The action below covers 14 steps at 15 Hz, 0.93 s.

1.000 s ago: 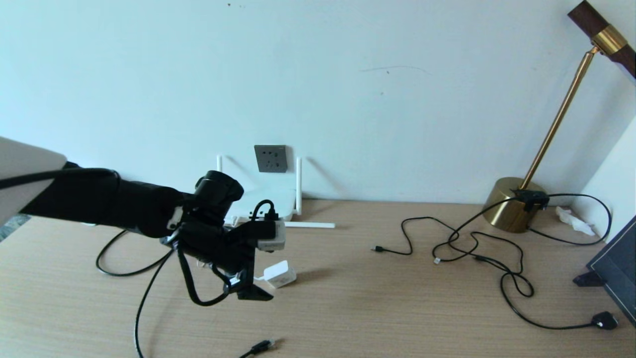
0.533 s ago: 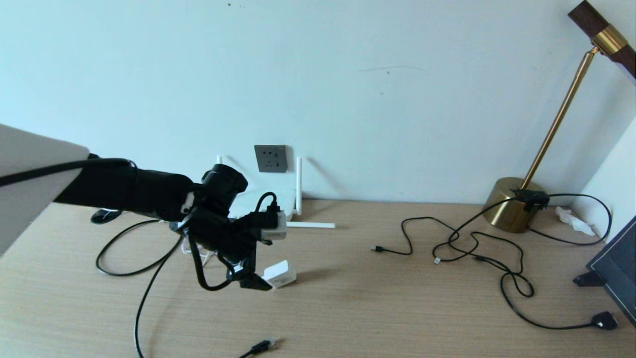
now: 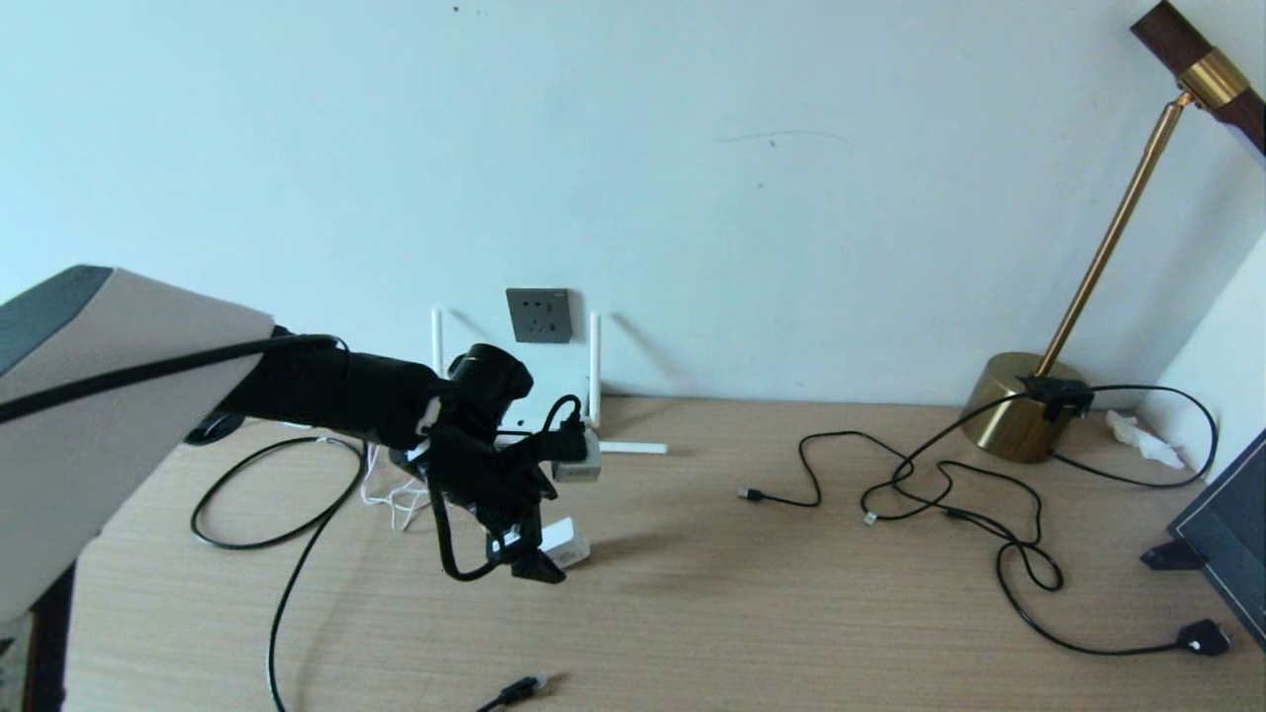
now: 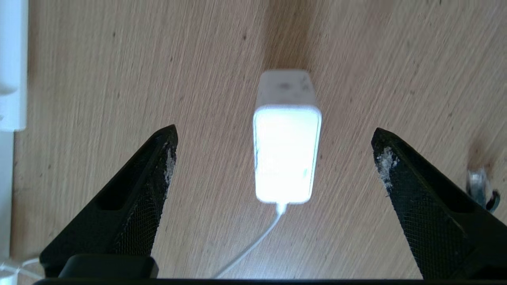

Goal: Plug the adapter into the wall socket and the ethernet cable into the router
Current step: Pick up plug

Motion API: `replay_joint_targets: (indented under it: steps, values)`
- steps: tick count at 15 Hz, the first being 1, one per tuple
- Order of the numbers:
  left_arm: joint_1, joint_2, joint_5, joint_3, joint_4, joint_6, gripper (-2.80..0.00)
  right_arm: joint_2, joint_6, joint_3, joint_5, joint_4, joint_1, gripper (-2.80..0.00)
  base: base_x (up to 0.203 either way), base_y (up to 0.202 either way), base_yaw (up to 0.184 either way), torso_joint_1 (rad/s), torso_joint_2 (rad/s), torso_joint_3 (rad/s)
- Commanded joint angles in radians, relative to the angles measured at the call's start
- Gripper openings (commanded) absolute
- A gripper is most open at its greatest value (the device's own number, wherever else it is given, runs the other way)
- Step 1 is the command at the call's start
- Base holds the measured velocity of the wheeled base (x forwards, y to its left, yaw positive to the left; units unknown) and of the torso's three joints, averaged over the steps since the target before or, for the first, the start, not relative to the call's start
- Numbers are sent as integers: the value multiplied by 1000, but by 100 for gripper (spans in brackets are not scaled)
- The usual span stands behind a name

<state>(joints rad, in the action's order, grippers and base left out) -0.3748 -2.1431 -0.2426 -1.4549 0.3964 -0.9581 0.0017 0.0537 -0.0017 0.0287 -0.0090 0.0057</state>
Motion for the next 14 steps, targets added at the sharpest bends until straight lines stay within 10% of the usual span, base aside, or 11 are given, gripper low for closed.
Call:
replay_joint_targets:
  steps: [1, 11, 12, 14]
  values:
    - [-20, -28, 2, -18, 1, 16, 0, 1, 1, 0, 0, 0, 0, 0, 0, 0, 0, 0, 0, 0]
    - [-18, -32, 2, -12, -10, 22, 0, 1, 6, 0, 0, 0, 0, 0, 0, 0, 0, 0, 0, 0]
    - [-18, -32, 2, -12, -11, 22, -280, 1, 6, 0, 0, 0, 0, 0, 0, 0, 0, 0, 0, 0]
    - [-18, -35, 2, -10, -13, 21, -280, 1, 5, 0, 0, 0, 0, 0, 0, 0, 0, 0, 0, 0]
